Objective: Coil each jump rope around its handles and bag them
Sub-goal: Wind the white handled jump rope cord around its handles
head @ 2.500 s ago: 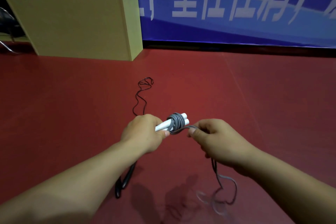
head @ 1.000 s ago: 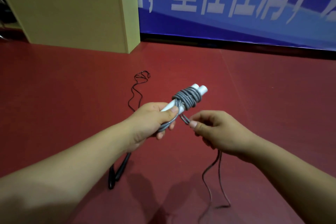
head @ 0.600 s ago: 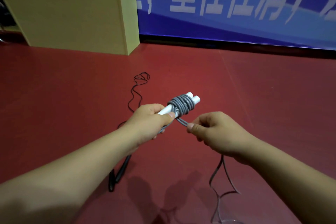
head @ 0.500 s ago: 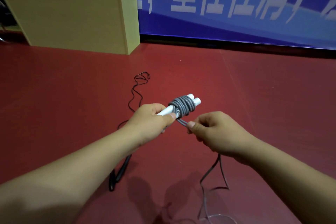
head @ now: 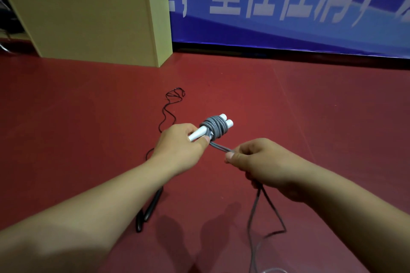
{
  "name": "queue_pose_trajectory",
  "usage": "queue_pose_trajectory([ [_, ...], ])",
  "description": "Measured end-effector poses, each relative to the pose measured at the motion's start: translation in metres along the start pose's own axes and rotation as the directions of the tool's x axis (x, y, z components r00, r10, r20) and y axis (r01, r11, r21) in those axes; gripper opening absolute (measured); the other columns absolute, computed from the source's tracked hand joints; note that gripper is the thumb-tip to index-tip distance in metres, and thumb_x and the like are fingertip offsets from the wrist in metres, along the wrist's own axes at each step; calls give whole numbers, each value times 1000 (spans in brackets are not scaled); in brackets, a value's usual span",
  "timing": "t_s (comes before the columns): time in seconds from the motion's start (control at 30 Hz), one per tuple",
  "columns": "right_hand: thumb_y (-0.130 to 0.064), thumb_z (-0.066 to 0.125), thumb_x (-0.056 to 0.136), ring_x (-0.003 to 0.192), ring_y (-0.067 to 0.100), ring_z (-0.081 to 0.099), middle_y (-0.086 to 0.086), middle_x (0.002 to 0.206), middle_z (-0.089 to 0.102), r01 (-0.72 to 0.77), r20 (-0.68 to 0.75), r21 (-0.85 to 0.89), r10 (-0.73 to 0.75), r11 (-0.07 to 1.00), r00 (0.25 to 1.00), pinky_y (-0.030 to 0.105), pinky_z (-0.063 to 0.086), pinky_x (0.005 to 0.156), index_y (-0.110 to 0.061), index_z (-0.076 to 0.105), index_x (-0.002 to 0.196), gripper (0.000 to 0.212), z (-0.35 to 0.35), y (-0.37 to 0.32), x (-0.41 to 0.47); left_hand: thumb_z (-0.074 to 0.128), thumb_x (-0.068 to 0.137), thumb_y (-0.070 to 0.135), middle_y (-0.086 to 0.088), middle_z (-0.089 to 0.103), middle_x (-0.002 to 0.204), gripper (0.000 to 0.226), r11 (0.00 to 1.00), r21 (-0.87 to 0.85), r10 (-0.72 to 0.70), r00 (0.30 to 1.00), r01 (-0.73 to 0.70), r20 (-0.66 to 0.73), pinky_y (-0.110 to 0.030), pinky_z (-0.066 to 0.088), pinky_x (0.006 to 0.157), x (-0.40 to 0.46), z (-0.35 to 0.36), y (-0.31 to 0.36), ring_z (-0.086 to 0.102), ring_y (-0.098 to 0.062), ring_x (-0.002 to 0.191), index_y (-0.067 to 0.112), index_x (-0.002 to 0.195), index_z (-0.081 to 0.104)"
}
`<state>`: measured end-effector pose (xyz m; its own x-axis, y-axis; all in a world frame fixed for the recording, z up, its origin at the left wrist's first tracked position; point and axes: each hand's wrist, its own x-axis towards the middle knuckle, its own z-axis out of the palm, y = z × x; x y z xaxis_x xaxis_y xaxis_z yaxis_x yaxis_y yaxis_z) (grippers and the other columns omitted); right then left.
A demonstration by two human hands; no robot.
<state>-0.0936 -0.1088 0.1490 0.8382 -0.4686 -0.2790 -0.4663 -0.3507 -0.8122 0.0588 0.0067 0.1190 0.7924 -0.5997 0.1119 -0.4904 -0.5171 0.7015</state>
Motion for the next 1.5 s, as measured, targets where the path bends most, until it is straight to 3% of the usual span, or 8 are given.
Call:
queue_pose_trajectory([
  [0.2,-33,62,92,60,22,39,5,64,49,-76,9,38,76,996,997,25,28,45,-5,69,82,31,-8,1,-4,66,86,41,5,58,64,15,992,127,-17,999,23,-50,-29,34,55,6,-2,-18,59,-26,68,26,85,66],
  [0.37,-37,63,92,57,21,32,7,65,41,-8,-37,88,11,996,999,26,24,45,-10,65,73,32,-11,1,-5,66,86,39,7,62,68,10,984,179,19,1000,-22,18,-29,37,56,7,1,-26,60,-22,70,29,88,66],
  [0.8,-24,53,99,48,22,46,12,60,49,137,-190,211,-97,968,977,30,41,46,9,63,89,35,-13,12,3,66,82,48,10,65,80,9,900,358,114,928,-248,355,-33,53,72,-4,9,-9,62,-19,80,40,86,63],
  [0.93,-22,54,99,40,15,48,7,62,53,166,-256,156,-122,974,959,28,42,43,1,66,84,30,-15,15,4,67,82,47,11,57,70,20,875,311,196,860,-370,472,-33,48,66,-9,7,0,58,-18,73,46,68,52],
  [1.07,-29,57,96,43,11,48,-3,60,59,186,-324,-64,-197,980,925,30,43,48,-14,72,80,26,-23,22,11,68,85,45,9,54,67,21,849,219,303,783,-480,543,-34,46,65,-16,5,10,54,-15,69,38,74,52],
  [1.23,-34,60,93,45,7,43,-3,56,57,188,-337,-169,-236,967,911,27,40,52,-11,71,77,30,-29,31,15,68,87,41,10,53,65,15,833,122,380,719,-539,582,-30,41,61,-21,0,17,48,-8,63,34,81,56],
  [1.4,-36,71,86,62,11,51,16,73,69,152,-340,-158,-198,976,919,39,51,66,-12,74,77,26,-34,39,19,69,88,35,11,54,66,13,861,-2,400,676,-508,619,-27,39,60,-25,-3,19,45,-4,60,36,80,59],
  [1.5,-29,77,80,69,10,58,11,79,73,142,-312,-32,-145,989,939,31,52,71,-12,74,76,18,-38,40,18,69,91,25,10,59,71,6,908,-181,396,635,-378,663,-26,42,63,-27,-5,22,51,-5,64,27,87,65],
])
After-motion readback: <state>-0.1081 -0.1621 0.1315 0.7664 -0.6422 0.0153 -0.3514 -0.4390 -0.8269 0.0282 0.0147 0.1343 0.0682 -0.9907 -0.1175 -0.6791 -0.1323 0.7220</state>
